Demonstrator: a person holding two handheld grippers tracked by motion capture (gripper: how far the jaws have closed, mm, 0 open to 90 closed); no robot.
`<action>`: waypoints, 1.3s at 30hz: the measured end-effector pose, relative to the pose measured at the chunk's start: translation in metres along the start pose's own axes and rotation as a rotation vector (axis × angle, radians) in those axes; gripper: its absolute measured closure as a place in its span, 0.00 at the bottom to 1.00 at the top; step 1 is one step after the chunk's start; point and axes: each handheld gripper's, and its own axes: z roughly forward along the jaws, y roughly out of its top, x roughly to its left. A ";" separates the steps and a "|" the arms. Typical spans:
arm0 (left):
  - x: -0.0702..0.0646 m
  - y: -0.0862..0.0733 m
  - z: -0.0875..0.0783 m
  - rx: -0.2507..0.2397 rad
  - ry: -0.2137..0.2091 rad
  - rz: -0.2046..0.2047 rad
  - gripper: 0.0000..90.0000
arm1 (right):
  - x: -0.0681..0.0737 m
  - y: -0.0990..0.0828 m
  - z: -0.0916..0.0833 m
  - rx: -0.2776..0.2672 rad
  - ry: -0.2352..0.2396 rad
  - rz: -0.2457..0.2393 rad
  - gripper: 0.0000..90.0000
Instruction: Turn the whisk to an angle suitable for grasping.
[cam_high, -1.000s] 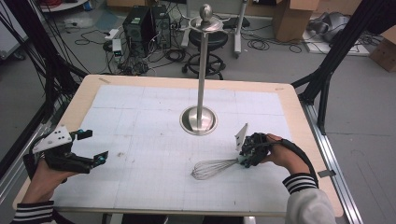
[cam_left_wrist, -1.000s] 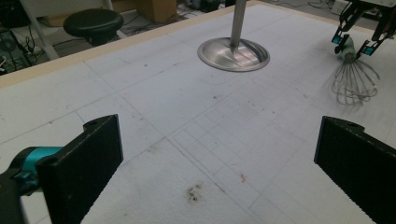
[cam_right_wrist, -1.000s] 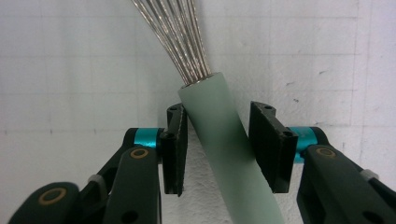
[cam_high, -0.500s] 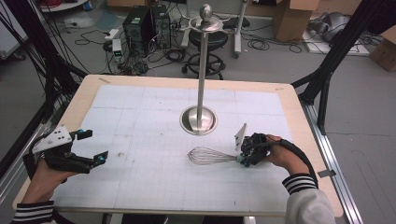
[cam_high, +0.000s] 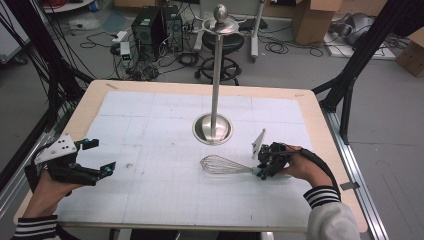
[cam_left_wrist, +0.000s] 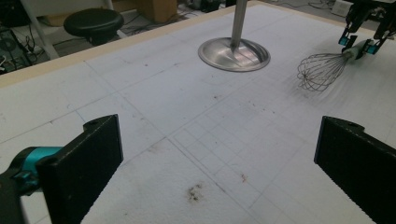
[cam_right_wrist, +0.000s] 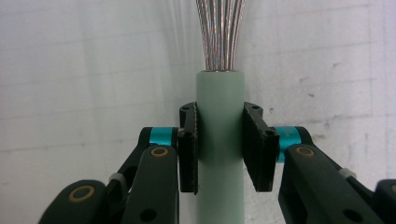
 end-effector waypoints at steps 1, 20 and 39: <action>0.000 0.000 0.000 -0.001 0.001 -0.001 0.02 | 0.000 0.000 -0.001 -0.005 0.003 0.002 0.78; -0.002 0.003 -0.002 -0.010 -0.012 0.010 0.02 | 0.008 0.014 -0.037 -0.241 -0.015 0.010 0.78; -0.005 0.008 -0.009 -0.040 -0.031 0.024 0.02 | 0.021 0.073 -0.058 -0.359 0.018 -0.030 0.77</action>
